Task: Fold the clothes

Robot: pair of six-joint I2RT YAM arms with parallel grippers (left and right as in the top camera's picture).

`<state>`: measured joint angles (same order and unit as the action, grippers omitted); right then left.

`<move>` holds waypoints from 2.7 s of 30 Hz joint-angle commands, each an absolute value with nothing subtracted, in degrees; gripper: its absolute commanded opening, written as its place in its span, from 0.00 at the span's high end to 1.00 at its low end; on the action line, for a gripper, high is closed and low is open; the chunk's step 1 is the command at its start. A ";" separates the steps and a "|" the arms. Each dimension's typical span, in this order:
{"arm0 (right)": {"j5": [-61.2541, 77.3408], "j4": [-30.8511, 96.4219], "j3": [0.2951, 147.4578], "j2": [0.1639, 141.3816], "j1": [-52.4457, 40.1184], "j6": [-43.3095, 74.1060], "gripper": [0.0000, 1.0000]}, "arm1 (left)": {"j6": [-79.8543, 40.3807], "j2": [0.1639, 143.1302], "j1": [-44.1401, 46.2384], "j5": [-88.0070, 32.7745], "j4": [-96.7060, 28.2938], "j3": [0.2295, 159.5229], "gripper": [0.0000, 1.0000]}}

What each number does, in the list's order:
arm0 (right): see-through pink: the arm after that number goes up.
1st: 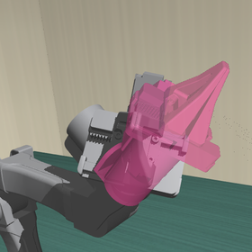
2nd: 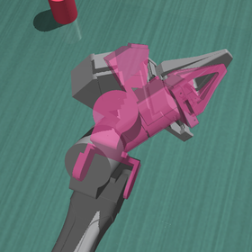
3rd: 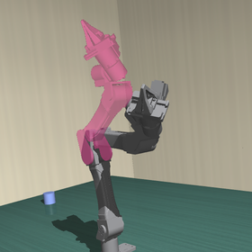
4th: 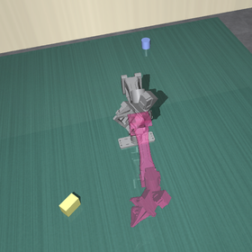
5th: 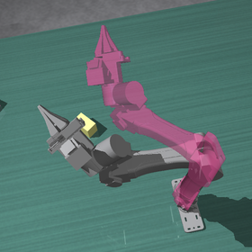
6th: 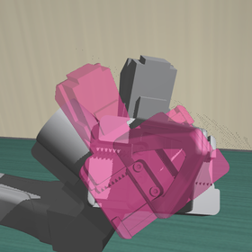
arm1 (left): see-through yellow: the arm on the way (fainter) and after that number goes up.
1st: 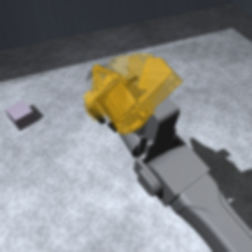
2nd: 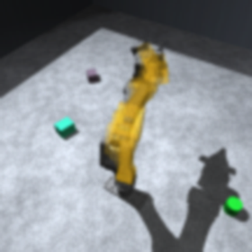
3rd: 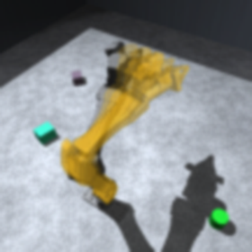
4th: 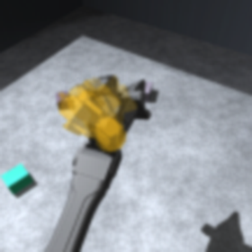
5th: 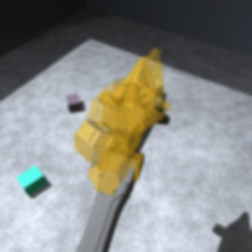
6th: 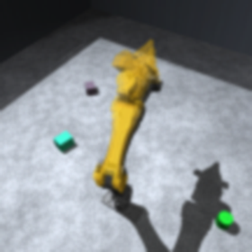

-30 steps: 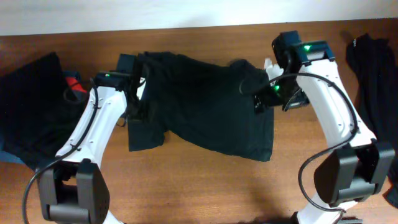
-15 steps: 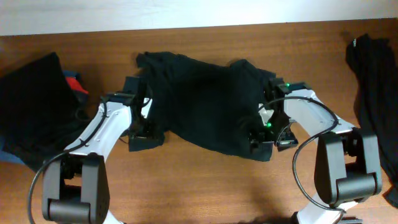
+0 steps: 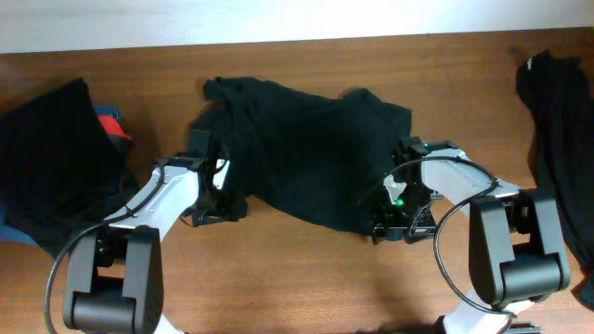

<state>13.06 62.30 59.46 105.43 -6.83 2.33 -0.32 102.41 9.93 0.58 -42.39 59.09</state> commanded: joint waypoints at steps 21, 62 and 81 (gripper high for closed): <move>8.05 62.06 63.46 104.49 2.02 3.51 0.96 | -0.91 101.32 9.96 -0.05 -46.52 57.30 1.00; 2.90 75.50 67.31 104.49 11.33 5.26 0.96 | -3.64 93.41 9.96 -6.48 -66.94 57.30 1.00; 11.68 70.67 67.75 101.82 11.29 -0.19 0.96 | -3.66 76.86 9.96 -6.20 -49.08 57.30 1.00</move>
